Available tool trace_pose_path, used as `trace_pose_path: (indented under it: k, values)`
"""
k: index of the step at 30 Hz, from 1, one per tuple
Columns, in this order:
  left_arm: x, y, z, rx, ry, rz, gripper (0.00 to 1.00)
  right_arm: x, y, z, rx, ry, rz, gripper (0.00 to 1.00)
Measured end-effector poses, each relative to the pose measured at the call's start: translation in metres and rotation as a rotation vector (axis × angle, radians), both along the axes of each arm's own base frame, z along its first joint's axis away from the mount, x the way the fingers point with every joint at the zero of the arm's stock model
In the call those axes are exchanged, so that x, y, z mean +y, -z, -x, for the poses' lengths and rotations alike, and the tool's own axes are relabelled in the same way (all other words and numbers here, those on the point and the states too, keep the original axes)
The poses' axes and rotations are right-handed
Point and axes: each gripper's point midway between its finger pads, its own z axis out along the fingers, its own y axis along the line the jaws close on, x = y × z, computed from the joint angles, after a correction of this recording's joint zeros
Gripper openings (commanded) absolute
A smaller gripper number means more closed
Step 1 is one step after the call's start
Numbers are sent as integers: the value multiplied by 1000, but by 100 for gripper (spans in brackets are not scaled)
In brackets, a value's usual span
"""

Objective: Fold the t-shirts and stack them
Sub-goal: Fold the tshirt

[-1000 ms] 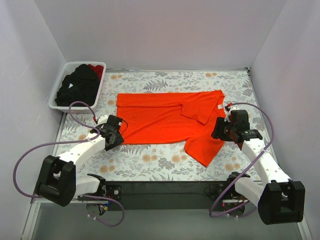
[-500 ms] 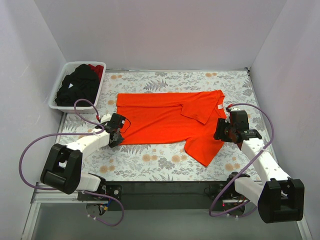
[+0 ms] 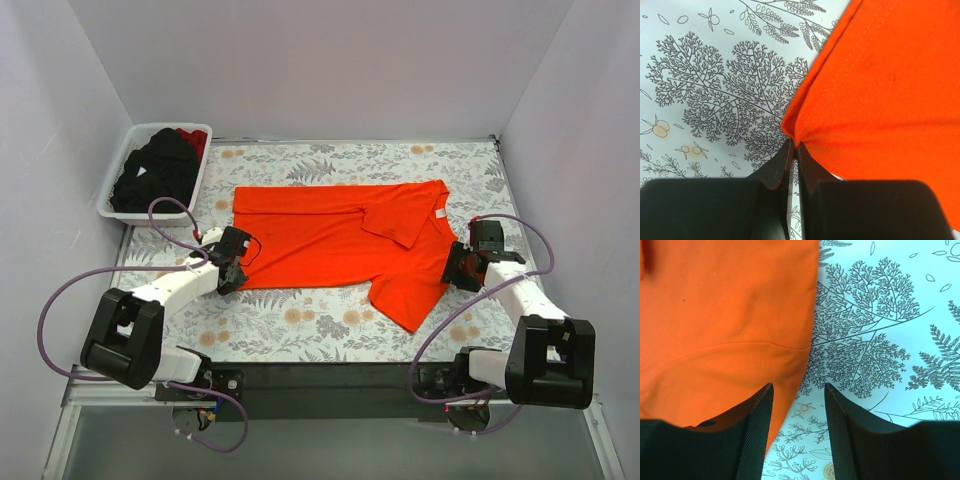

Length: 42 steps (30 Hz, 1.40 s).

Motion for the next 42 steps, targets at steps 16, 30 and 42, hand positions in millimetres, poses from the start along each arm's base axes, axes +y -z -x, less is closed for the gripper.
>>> trace_pose_path:
  k: [16,30,42]
  values:
    - [0,-3,0,-6,13,-4,0,-8,12,-16,8,97,-121,43]
    - [0,-3,0,-5,14,-4,0,-11,17,-27,-13,143,-180,22]
    - [-2,-31,0,-88,4,43,0,-21,0,-17,-61,175,-177,1]
